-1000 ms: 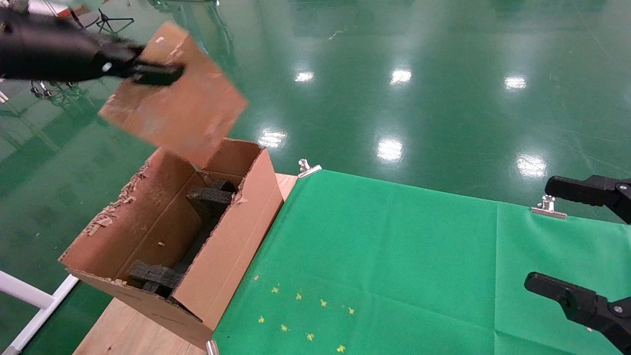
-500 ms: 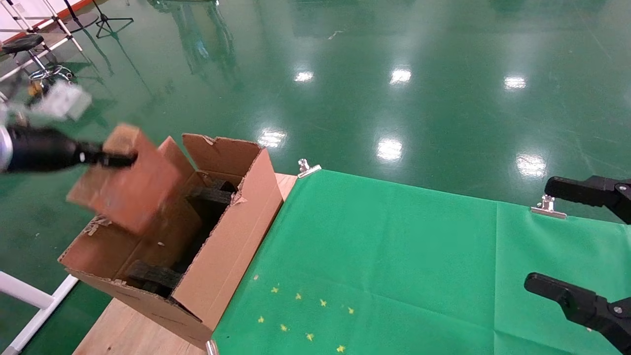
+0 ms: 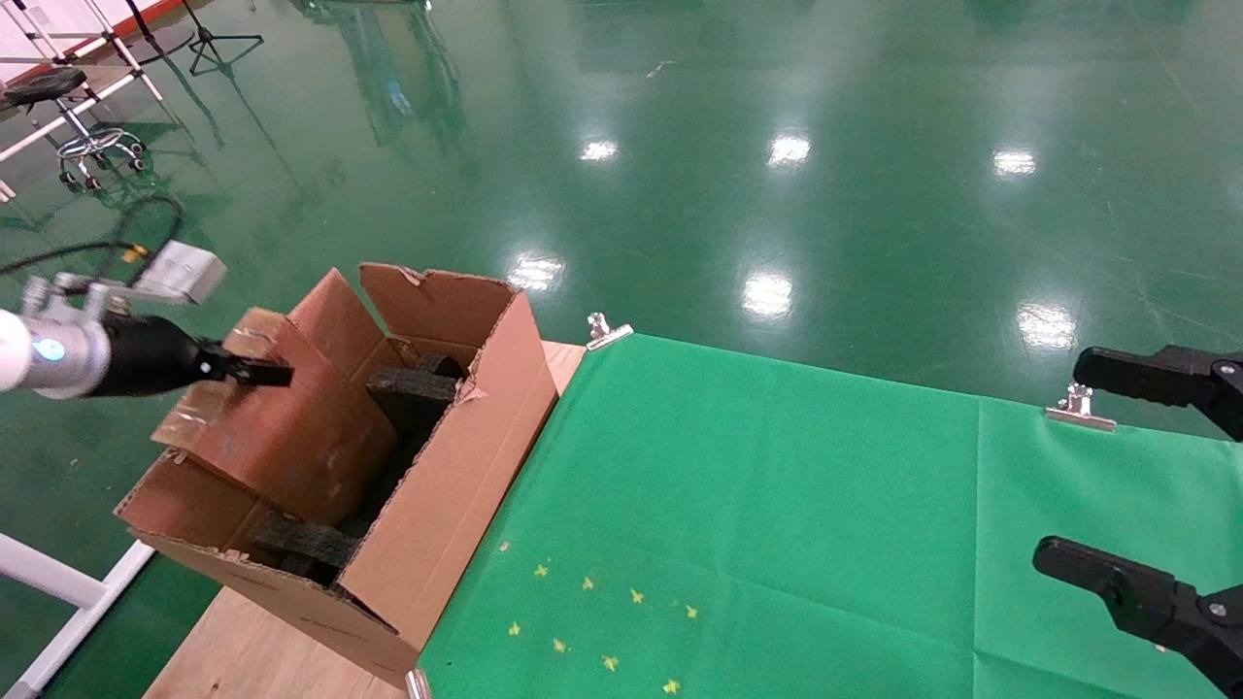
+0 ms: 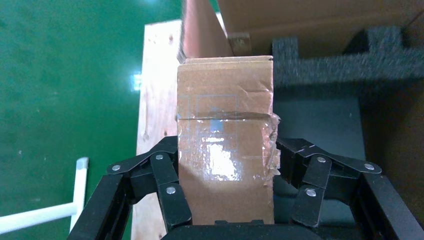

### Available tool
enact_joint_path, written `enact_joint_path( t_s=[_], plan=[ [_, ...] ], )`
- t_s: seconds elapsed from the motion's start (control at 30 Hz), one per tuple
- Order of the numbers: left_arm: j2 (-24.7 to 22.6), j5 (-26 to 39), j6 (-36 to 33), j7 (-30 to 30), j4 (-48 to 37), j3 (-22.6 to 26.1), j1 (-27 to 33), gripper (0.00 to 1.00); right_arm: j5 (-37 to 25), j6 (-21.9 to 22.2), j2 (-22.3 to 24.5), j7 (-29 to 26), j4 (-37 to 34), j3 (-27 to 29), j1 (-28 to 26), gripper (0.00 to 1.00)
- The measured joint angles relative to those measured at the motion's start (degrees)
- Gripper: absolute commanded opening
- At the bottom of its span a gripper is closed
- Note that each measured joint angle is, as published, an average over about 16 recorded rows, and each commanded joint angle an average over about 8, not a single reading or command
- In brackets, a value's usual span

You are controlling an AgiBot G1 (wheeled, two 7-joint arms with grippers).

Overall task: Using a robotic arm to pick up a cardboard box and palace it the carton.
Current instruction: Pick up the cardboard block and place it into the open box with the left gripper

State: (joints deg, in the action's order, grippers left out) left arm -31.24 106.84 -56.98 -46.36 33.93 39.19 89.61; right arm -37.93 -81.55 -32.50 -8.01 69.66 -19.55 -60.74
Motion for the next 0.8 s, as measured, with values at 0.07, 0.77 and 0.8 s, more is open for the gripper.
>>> enact_joint_path(
  t_s=[0.07, 0.77, 0.8],
  plan=[
    [-1.28, 0.52, 0.49, 0.92, -2.20, 0.39, 0.13, 0.00, 0.00, 0.00, 0.00, 0.00, 0.00, 0.00, 0.00, 1.00],
    [-8.80, 3.09, 2.62, 5.39, -15.05, 2.48, 0.97, 1.00, 0.00, 0.02, 0.01, 0.01, -0.02, 0.00, 0.01, 1.00],
    [-8.83, 3.07, 2.64, 5.41, -15.11, 2.48, 0.97, 1.00, 0.00, 0.02, 0.01, 0.01, -0.02, 0.00, 0.02, 1.00]
  ],
)
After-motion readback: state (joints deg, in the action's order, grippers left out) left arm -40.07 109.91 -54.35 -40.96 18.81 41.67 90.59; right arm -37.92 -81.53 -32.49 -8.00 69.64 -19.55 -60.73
